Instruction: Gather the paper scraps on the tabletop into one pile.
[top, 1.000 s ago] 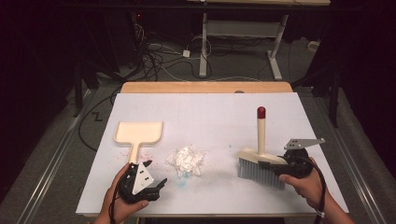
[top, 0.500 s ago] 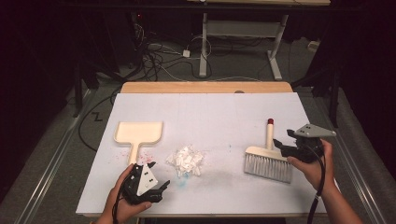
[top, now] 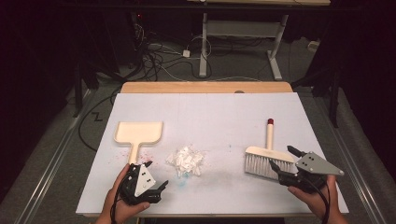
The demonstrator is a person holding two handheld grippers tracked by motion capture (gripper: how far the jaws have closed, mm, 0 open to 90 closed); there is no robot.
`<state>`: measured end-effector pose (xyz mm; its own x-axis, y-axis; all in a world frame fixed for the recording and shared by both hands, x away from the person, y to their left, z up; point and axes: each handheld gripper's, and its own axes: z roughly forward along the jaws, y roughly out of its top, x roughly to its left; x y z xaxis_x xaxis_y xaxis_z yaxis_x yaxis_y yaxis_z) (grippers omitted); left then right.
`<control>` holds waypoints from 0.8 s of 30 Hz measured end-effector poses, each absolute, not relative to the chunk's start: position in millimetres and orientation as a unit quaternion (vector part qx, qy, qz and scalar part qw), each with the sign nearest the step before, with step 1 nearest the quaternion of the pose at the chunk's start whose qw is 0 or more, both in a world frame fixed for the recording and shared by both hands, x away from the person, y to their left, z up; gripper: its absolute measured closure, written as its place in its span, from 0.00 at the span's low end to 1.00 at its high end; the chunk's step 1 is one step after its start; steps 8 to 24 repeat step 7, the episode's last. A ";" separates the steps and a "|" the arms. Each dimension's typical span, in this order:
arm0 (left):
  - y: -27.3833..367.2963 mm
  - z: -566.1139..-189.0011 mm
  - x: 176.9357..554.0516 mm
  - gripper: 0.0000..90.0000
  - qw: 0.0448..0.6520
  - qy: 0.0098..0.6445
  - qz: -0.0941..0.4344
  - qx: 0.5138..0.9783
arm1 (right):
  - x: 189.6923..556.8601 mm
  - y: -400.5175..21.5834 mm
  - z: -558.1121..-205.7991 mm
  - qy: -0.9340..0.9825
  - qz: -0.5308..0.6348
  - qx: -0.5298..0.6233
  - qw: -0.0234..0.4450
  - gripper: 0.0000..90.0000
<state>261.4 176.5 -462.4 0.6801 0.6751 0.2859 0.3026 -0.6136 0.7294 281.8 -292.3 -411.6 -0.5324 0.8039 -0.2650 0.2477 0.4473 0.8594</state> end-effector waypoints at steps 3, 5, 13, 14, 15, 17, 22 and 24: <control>176.5 -462.6 264.1 0.19 0.332 0.290 0.280 0.853 | 273.0 -286.5 -413.7 0.784 0.401 0.323 0.346 0.25; 175.4 -463.1 266.5 0.19 0.330 0.294 0.280 0.852 | 271.4 -284.3 -413.6 0.783 0.401 0.315 0.356 0.24; 173.9 -463.5 268.2 0.19 0.327 0.293 0.280 0.853 | 272.5 -285.2 -413.4 0.780 0.410 0.317 0.350 0.22; 173.9 -463.5 268.2 0.19 0.327 0.293 0.280 0.853 | 272.5 -285.2 -413.4 0.780 0.410 0.317 0.350 0.22; 173.9 -463.5 268.2 0.19 0.327 0.293 0.280 0.853 | 272.5 -285.2 -413.4 0.780 0.410 0.317 0.350 0.22; 173.9 -463.5 268.2 0.19 0.327 0.293 0.280 0.853 | 272.5 -285.2 -413.4 0.780 0.410 0.317 0.350 0.22; 173.9 -463.5 268.2 0.19 0.327 0.293 0.280 0.853 | 272.5 -285.2 -413.4 0.780 0.410 0.317 0.350 0.22; 173.9 -463.5 268.2 0.19 0.327 0.293 0.280 0.853 | 272.5 -285.2 -413.4 0.780 0.410 0.317 0.350 0.22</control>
